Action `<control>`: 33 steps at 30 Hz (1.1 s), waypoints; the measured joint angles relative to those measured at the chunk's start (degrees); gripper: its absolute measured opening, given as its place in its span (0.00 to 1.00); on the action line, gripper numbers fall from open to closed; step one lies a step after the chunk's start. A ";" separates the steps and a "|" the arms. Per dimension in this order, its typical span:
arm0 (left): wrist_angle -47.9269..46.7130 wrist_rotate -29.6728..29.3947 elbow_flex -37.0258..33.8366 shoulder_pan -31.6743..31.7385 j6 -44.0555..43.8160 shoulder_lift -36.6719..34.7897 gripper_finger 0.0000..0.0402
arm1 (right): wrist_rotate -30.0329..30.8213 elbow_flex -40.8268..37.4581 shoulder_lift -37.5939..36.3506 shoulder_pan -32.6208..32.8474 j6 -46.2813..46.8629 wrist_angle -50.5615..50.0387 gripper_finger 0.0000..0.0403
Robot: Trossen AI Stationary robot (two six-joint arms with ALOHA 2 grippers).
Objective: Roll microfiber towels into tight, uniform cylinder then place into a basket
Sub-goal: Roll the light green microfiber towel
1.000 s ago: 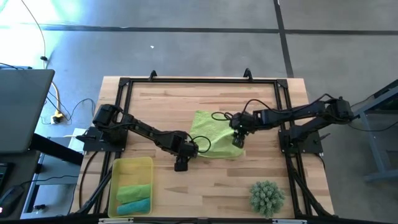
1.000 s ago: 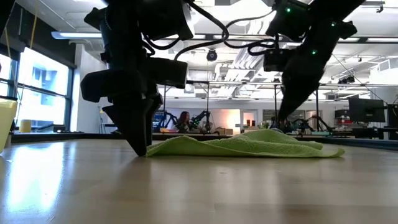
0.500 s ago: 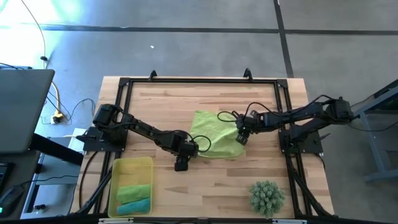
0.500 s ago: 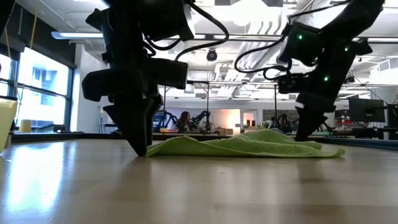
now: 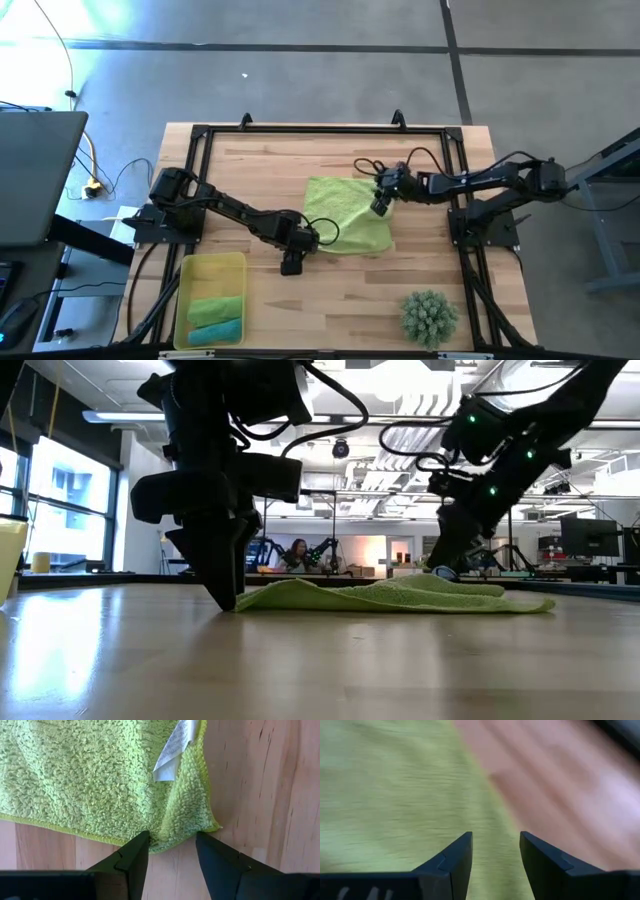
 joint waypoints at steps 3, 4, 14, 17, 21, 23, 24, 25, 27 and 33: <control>0.05 -0.02 0.00 0.00 0.00 0.00 0.39 | -10.67 1.86 -0.10 0.99 3.18 -3.10 0.39; 0.07 -0.02 0.00 0.00 0.00 0.00 0.39 | -14.31 1.89 -0.10 1.64 4.56 -3.71 0.39; 0.26 -2.14 0.00 0.00 0.02 -0.04 0.39 | -26.53 1.94 -0.10 13.92 12.12 -10.04 0.39; 0.35 -2.29 0.00 0.00 0.02 -0.04 0.39 | -26.52 1.94 0.35 16.91 12.78 -11.27 0.39; 0.49 -2.38 0.00 0.00 0.02 -0.04 0.39 | -26.22 1.94 0.51 18.12 15.30 -12.60 0.39; 0.50 -2.45 0.00 0.00 0.02 -0.04 0.39 | -26.17 1.94 0.51 18.15 15.42 -13.57 0.39; 0.50 -2.47 0.00 0.00 0.02 -0.04 0.39 | -26.16 1.94 0.51 18.15 15.47 -14.05 0.39; 0.51 -2.47 0.02 0.00 0.02 -0.04 0.39 | -26.16 1.94 0.51 18.15 15.55 -14.75 0.39; 0.50 -2.34 0.02 0.00 0.02 -0.04 0.39 | -26.19 1.94 0.51 18.15 15.50 -16.66 0.39; 0.50 -2.33 0.02 -0.33 0.02 -0.04 0.39 | -33.84 1.94 0.51 18.37 17.85 -20.30 0.39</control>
